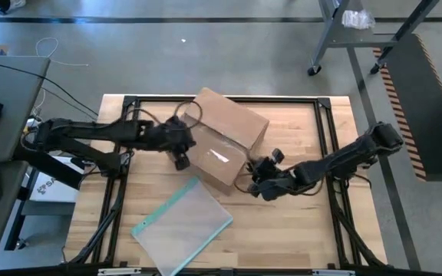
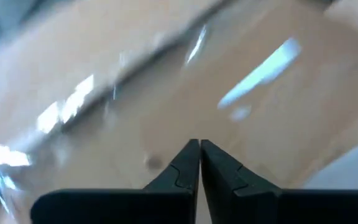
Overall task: Unpack boxes
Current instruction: Open the cardboard box using the black cutter
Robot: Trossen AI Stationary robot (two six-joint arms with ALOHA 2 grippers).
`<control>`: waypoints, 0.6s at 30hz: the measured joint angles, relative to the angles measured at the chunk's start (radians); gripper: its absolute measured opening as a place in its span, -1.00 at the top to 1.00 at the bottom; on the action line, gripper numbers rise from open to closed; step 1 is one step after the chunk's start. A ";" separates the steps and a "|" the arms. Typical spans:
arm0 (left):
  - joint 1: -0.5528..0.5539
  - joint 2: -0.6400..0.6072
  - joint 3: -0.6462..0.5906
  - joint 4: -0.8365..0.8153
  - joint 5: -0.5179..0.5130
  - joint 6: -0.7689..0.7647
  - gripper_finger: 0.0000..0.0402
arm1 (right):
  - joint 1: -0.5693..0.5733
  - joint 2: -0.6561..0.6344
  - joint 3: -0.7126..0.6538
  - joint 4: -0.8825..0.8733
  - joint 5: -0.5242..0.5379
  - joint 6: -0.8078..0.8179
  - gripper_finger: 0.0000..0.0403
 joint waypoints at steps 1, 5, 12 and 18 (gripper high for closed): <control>-0.015 -0.016 -0.008 0.037 0.014 0.024 1.00 | 0.014 -0.005 0.023 0.010 0.005 -0.043 0.38; -0.064 -0.043 -0.065 0.314 0.145 0.135 0.94 | 0.042 0.007 0.101 0.140 0.004 -0.262 0.38; -0.108 0.044 -0.155 0.785 0.319 0.241 0.39 | 0.037 0.068 0.137 0.462 -0.082 -0.547 0.38; -0.112 0.154 -0.154 0.966 0.369 0.205 -0.21 | 0.022 0.103 0.137 0.517 -0.084 -0.564 0.38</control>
